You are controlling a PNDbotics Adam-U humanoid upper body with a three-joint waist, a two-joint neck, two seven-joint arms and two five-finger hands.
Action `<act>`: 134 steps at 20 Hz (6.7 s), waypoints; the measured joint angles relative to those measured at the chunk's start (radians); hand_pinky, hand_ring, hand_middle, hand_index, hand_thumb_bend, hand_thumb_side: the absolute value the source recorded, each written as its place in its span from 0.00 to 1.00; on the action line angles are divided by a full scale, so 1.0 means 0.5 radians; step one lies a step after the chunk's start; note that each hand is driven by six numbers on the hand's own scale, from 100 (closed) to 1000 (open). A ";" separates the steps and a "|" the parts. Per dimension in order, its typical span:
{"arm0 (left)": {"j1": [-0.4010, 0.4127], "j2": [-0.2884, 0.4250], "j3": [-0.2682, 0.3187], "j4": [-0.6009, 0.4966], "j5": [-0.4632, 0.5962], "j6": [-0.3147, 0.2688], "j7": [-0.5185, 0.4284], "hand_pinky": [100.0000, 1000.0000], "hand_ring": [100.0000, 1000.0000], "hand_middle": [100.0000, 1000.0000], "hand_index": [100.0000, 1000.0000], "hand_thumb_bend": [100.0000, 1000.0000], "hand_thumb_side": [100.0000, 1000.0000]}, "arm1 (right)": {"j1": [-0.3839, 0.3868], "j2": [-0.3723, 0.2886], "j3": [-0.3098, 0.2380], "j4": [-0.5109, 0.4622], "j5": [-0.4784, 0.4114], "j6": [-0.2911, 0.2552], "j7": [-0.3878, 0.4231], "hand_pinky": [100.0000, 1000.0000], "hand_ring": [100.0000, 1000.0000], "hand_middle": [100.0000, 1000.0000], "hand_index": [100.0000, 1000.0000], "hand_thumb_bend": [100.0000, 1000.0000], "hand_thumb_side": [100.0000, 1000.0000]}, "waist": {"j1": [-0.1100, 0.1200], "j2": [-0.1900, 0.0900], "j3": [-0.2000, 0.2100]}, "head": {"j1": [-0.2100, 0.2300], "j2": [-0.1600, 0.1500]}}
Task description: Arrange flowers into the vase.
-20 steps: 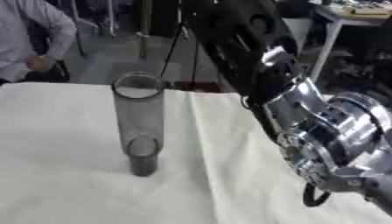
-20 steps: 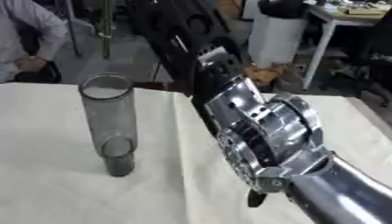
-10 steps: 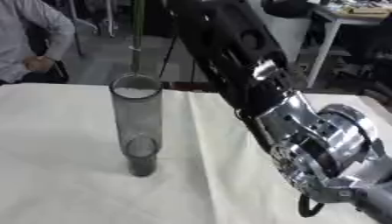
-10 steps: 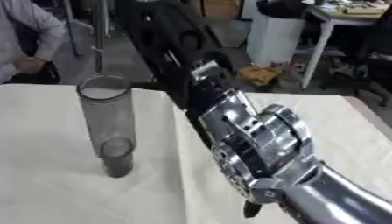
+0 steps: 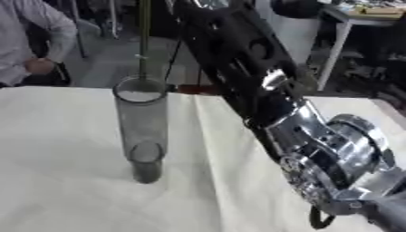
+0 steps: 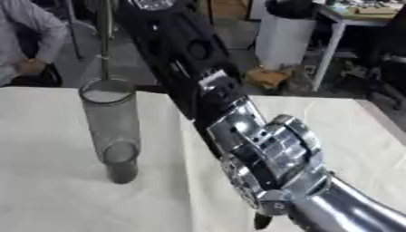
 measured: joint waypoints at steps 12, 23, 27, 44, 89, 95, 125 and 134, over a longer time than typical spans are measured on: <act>0.006 -0.002 0.000 0.000 0.000 0.001 0.001 0.51 0.57 0.84 0.90 0.00 1.00 | 0.079 0.040 0.020 -0.063 -0.024 0.014 0.015 0.00 0.04 0.00 0.46 0.00 0.12 | 0.004 -0.001 -0.009 | -0.014 0.007; 0.006 -0.018 0.000 0.000 0.000 0.002 0.002 0.51 0.57 0.84 0.90 0.00 1.00 | 0.153 0.068 0.051 -0.121 -0.022 0.016 0.047 0.00 0.05 0.00 0.46 0.00 0.12 | 0.015 0.005 0.000 | -0.024 0.009; 0.006 -0.018 0.000 0.000 0.000 0.002 0.002 0.51 0.57 0.84 0.90 0.00 1.00 | 0.175 0.069 0.063 -0.136 -0.011 0.012 0.057 0.00 0.05 0.00 0.46 0.00 0.12 | 0.018 0.012 0.000 | -0.029 0.009; 0.005 -0.033 0.000 0.000 0.001 0.005 -0.001 0.51 0.57 0.84 0.90 0.00 1.00 | 0.228 0.087 0.087 -0.159 0.057 -0.021 0.095 0.00 0.05 0.00 0.46 0.00 0.12 | 0.026 0.031 0.020 | -0.034 -0.003; -0.008 -0.034 -0.012 0.000 0.015 0.019 -0.017 0.50 0.56 0.84 0.90 0.00 1.00 | 0.047 0.030 -0.111 -0.023 0.214 -0.061 -0.052 0.00 0.05 0.00 0.47 0.00 0.12 | 0.008 0.112 0.096 | -0.117 -0.110; -0.009 -0.034 -0.012 0.000 0.015 0.019 -0.017 0.50 0.56 0.84 0.90 0.00 1.00 | 0.072 0.032 -0.111 -0.023 0.234 -0.061 -0.030 0.00 0.06 0.00 0.47 0.00 0.12 | 0.015 0.125 0.103 | -0.118 -0.120; -0.012 -0.037 -0.012 0.000 0.024 0.019 -0.017 0.49 0.56 0.84 0.89 0.00 1.00 | 0.185 0.067 -0.099 -0.064 0.318 -0.130 0.108 0.00 0.06 0.00 0.47 0.00 0.12 | 0.038 0.189 0.135 | -0.138 -0.162; -0.016 -0.050 -0.012 0.000 0.031 0.019 -0.017 0.49 0.56 0.84 0.89 0.00 1.00 | 0.204 0.067 -0.097 -0.073 0.322 -0.177 0.154 0.06 0.13 0.00 0.48 0.00 0.13 | 0.039 0.201 0.135 | -0.138 -0.162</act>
